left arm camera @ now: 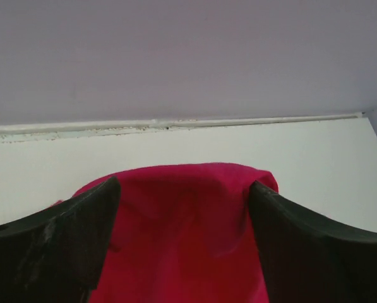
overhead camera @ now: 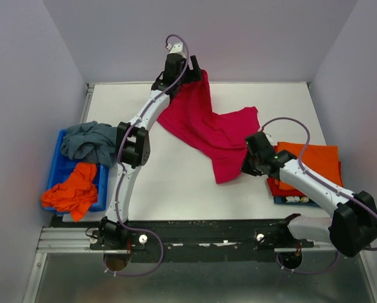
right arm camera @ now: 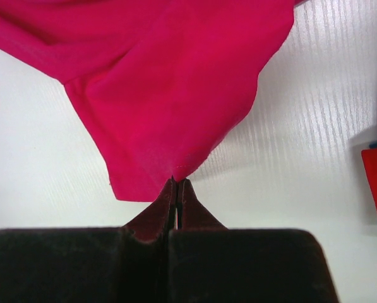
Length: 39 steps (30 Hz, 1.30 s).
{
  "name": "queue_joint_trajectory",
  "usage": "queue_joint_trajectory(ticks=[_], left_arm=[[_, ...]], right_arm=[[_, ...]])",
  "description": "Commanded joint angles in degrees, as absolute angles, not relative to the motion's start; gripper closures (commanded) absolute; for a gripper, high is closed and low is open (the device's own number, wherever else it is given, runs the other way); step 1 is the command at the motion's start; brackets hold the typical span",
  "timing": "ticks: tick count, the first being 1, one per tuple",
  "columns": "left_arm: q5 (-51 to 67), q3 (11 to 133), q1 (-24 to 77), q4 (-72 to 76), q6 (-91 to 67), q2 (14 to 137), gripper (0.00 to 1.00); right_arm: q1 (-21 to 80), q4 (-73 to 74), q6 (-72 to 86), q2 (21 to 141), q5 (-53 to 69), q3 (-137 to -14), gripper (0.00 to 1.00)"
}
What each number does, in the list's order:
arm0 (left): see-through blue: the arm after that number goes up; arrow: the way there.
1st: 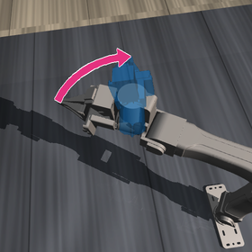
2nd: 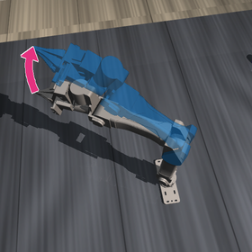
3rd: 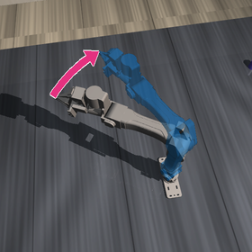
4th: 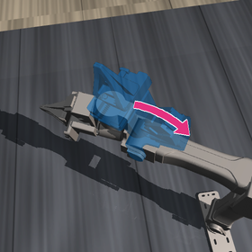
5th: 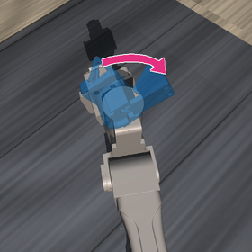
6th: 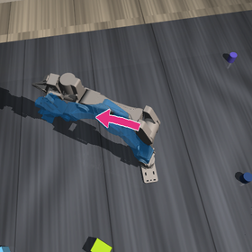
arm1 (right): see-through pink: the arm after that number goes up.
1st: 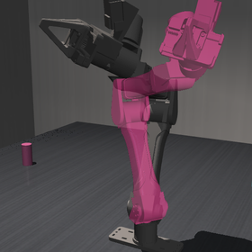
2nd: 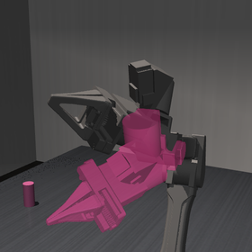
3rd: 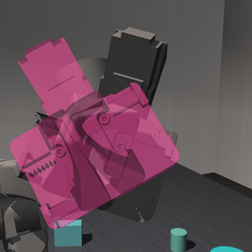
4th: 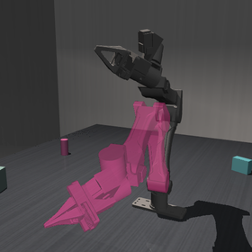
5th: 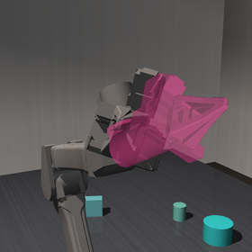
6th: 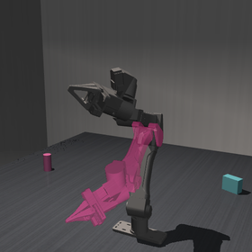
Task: Fold and stack the t-shirts
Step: Flatten out the tshirt
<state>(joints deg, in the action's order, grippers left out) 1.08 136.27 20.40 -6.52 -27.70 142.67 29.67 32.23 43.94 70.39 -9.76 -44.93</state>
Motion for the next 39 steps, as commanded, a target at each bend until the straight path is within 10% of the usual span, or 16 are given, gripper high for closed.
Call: queue_joint_trajectory(ticks=[1,7,20,39], left_arm=[[-1.5,133.2,17.1,-14.9,-31.1,139.4,0.01],[-3.0,115.5,12.5,-12.8,-33.1,128.2,0.03],[-13.5,122.6,10.3,-23.2,-38.3,136.3,0.51],[-19.9,123.7,10.3,-26.6,-40.7,142.3,0.42]], right_arm=[[29.6,32.4,44.2,69.3,-9.1,-45.3,0.99],[29.6,32.3,43.4,69.1,-9.1,-45.3,0.99],[29.6,31.7,42.9,70.2,-8.1,-44.8,0.99],[29.5,31.1,43.0,71.7,-7.7,-44.5,0.99]])
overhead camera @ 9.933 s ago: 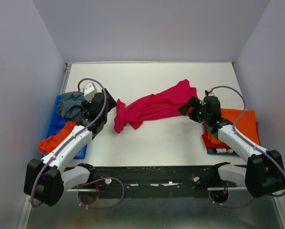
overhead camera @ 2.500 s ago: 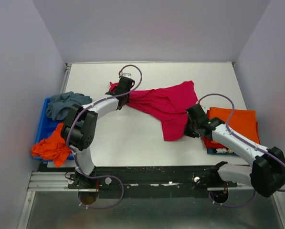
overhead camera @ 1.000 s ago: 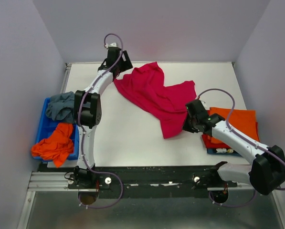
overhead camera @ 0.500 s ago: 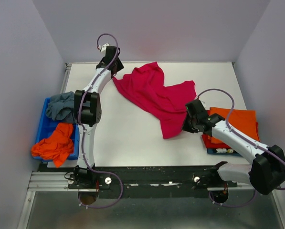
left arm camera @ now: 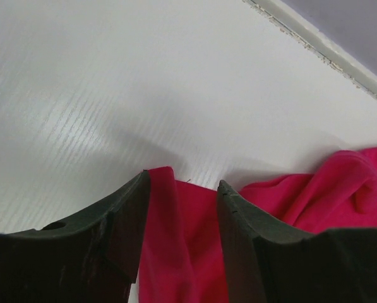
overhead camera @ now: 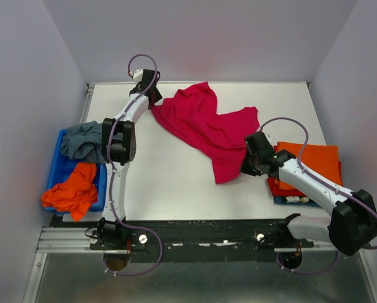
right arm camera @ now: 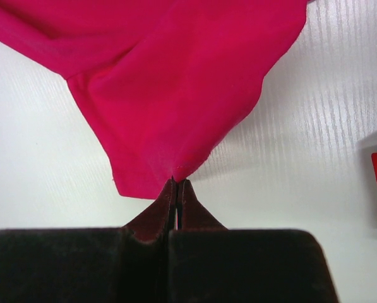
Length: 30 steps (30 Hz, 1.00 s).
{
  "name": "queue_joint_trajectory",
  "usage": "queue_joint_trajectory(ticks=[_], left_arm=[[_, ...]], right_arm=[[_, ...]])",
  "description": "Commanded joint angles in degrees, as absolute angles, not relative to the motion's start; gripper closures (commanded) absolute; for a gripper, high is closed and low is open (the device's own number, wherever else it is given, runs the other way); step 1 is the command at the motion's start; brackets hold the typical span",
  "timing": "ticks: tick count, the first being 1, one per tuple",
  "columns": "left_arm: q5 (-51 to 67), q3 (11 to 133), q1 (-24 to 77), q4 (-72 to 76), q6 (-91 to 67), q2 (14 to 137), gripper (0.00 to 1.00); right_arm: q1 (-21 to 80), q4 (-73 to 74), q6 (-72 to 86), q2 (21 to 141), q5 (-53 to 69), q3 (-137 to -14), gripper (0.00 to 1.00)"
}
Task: Fold and stack the t-shirts
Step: Flatten out the tshirt
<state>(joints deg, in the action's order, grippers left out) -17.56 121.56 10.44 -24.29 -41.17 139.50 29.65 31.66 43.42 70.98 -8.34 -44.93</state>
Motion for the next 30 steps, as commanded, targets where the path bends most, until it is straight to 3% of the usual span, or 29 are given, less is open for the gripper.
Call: queue_joint_trajectory(ticks=[1,4,6,9,10,30], left_arm=[[-19.9,123.7,10.4,-26.6,-40.5,142.5,0.42],[-20.0,123.4,10.3,-26.3,-40.4,143.2,0.43],[-19.9,123.3,10.3,-26.2,-40.3,143.3,0.49],[-20.2,122.3,10.2,-26.5,-39.0,141.9,0.92],[-21.0,120.7,10.2,-25.8,-39.0,140.4,1.0],[-28.6,79.3,7.8,-13.4,-40.5,109.1,1.0]], right_arm=[[29.5,31.1,43.0,71.6,-7.6,-44.3,0.99],[29.5,31.0,43.0,71.7,-7.7,-44.3,0.99],[29.5,31.1,43.0,71.7,-7.8,-44.4,0.99],[29.5,31.0,43.0,72.0,-7.7,-44.5,0.99],[29.5,30.9,43.0,72.1,-7.7,-44.4,0.99],[29.1,32.8,42.6,70.4,-5.7,-45.6,0.99]])
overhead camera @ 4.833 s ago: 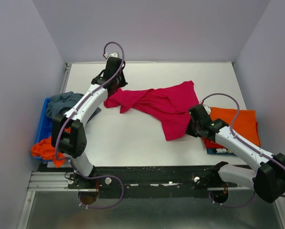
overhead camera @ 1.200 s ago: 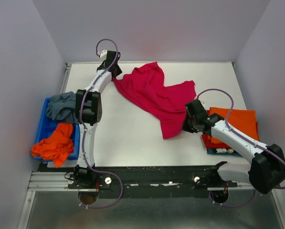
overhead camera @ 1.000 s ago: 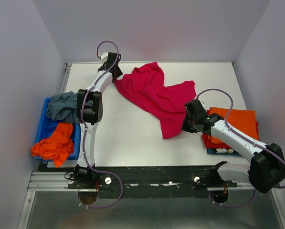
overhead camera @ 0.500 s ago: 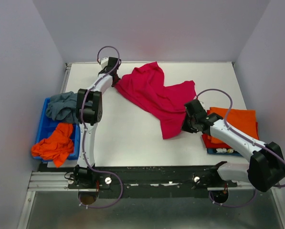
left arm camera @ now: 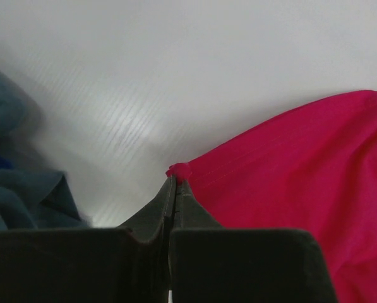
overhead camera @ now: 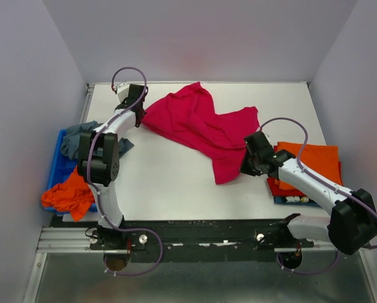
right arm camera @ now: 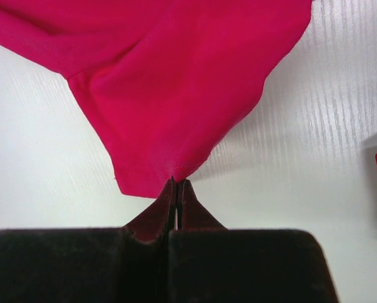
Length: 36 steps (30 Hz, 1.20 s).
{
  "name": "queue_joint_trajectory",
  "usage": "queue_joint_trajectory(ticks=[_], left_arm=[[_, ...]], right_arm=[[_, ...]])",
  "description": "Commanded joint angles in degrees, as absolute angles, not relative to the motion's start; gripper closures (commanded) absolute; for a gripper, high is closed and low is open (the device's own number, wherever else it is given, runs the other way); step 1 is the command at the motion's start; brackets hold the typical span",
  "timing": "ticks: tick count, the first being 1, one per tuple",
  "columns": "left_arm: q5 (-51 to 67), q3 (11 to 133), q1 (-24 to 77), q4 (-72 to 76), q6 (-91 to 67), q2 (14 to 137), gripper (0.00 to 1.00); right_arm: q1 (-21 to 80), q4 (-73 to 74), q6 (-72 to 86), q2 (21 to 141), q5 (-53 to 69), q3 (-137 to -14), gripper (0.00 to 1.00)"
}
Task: Fold and stack the t-shirts
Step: Flatten out the tshirt
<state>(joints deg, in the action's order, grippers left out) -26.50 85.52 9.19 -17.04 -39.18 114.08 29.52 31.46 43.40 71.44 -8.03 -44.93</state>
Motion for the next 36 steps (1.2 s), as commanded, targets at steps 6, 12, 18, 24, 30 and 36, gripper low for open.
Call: queue_joint_trajectory(ticks=[6,12,18,24,30,36], left_arm=[[-27.5,70.3,6.2,-11.0,-44.7,101.7,1.0],[-25.9,63.5,6.2,-5.8,-45.8,97.0,1.0],[-26.8,57.9,5.9,1.0,-43.2,92.5,1.0],[-31.9,59.0,5.5,0.2,-42.9,91.8,1.0],[-31.3,60.5,5.1,0.1,-41.8,92.5,1.0],[-30.6,60.2,4.9,-1.3,-42.5,93.7,1.0]], right_arm=[[30.1,22.6,45.9,69.9,8.3,-41.7,0.99],[38.0,27.0,48.8,78.5,6.7,-48.7,0.99],[38.1,39.2,50.5,71.8,-12.9,-48.3,0.98],[38.1,38.2,48.1,68.4,-11.4,-46.2,0.79],[38.1,36.6,48.1,70.7,-10.4,-45.0,0.32],[38.0,39.7,50.6,70.6,-15.8,-44.9,0.3]])
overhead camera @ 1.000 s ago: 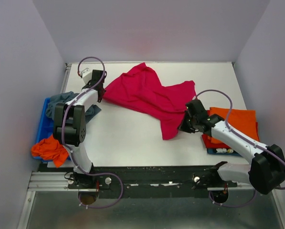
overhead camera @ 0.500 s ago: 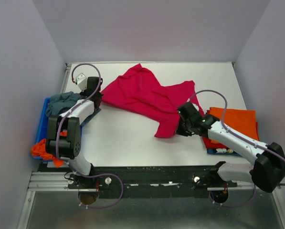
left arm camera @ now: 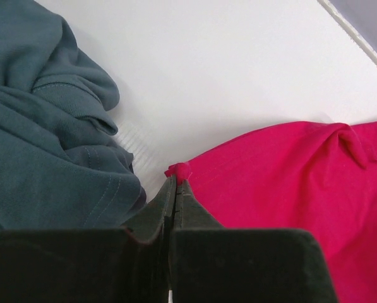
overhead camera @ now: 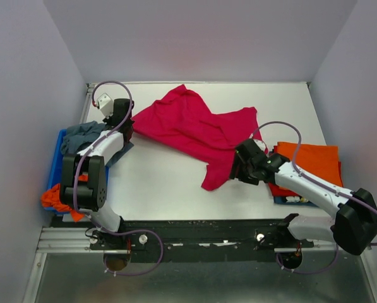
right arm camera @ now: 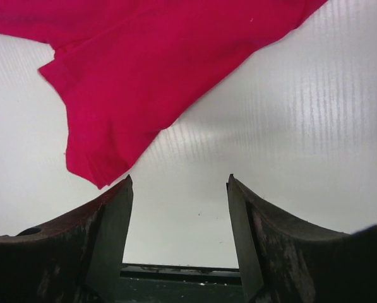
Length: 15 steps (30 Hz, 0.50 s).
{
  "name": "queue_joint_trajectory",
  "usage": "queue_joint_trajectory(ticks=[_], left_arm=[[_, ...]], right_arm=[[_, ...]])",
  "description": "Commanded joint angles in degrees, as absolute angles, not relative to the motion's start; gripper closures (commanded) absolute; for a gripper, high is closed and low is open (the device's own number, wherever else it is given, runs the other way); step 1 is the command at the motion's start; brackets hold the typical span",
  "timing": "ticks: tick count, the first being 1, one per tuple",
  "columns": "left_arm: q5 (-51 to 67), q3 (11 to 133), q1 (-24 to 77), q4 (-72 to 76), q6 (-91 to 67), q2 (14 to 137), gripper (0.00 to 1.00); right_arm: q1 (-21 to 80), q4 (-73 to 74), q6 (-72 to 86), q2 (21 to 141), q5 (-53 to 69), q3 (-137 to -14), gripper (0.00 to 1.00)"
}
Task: Fold and stack the t-shirts
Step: Flatten out the tshirt
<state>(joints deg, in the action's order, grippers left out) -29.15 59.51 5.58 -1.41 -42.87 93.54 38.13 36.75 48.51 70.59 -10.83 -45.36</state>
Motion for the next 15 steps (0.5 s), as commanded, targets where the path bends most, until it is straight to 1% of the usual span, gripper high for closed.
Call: queue_joint_trajectory(ticks=[1,4,5,9,15], left_arm=[[-30.3,59.9,5.0,-0.9,-42.5,93.8,1.0],[-28.7,59.2,5.0,-0.3,-41.5,94.0,1.0],[-28.2,58.9,4.9,1.0,-41.0,94.1,1.0],[-27.6,58.4,4.9,1.9,-41.0,95.0,1.0],[-27.2,59.1,4.8,1.0,-42.5,97.2,1.0]], right_arm=[[38.0,39.5,50.7,70.8,-15.9,-44.7,0.3],[37.7,37.4,50.5,72.2,-14.2,-45.1,0.31],[37.7,36.0,49.5,72.7,-12.9,-45.6,0.32],[37.7,28.9,45.7,76.0,-5.7,-48.2,0.43],[37.7,30.9,44.6,86.6,-4.2,-57.6,0.44]])
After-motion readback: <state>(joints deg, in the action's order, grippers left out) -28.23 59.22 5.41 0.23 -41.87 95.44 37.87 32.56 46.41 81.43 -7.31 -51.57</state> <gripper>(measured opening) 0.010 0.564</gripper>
